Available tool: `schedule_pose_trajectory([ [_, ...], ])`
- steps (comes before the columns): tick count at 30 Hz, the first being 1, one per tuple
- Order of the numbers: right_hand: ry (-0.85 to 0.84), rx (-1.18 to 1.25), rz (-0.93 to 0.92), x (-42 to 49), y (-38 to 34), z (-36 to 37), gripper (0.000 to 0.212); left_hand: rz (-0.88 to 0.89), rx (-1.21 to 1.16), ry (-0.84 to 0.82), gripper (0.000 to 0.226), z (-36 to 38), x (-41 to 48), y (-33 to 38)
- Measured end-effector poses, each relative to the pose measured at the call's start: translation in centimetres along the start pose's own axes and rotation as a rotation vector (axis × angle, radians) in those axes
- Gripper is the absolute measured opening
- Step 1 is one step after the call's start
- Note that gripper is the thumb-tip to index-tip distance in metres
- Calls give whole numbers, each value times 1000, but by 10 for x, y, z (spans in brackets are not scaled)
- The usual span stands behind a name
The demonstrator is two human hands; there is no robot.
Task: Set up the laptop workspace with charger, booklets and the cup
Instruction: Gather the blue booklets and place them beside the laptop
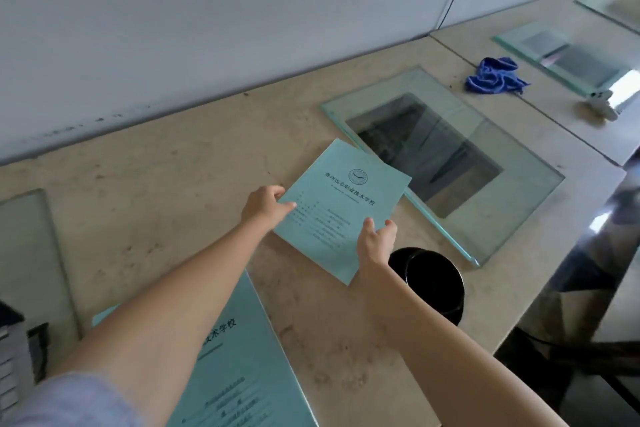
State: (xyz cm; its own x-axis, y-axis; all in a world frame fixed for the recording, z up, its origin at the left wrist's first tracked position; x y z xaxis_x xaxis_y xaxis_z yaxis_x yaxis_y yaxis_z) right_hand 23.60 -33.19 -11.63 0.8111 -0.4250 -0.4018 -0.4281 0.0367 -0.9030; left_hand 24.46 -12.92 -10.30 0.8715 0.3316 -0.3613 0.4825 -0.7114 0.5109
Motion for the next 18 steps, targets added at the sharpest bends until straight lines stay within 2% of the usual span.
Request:
schedule_pose_trajectory([
  [4, 73, 10, 26, 25, 1, 4, 38, -26, 145, -17, 61, 19, 32, 9],
  [6, 70, -8, 29, 33, 4, 6, 43, -33, 142, 29, 52, 23, 38, 14],
  [8, 71, -23, 39, 36, 7, 8, 51, -60, 74, 66, 16, 27, 41, 16],
  [9, 72, -29, 40, 37, 9, 9, 53, -71, 26, 64, 15, 27, 41, 16],
  [10, 73, -37, 38, 36, 10, 9, 55, -91, -9, 40, 32, 28, 41, 16],
  [11, 71, -46, 39, 36, 11, 9, 56, -117, -49, 13, 39, 27, 41, 15],
  [15, 50, -51, 82, 35, 9, 9, 56, -179, -285, -153, 15, 25, 36, 12],
  [18, 26, -39, 101, 33, 8, 11, 57, -126, -349, -176, 13, 24, 28, 16],
])
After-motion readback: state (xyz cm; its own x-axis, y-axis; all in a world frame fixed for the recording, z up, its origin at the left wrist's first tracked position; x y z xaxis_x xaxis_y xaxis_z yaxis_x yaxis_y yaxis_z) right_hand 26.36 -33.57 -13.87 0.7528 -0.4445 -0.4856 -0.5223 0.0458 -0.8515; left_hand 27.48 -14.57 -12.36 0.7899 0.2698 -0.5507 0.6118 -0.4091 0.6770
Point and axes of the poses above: each hand's wrist, its own x-axis towards the middle knuckle, its own z-axis out of the palm, y = z × x, the point moved 1 cm from there along x, towards the middle knuckle, and after that the axes turned 14 degrees about x, right-handed, at the moved point
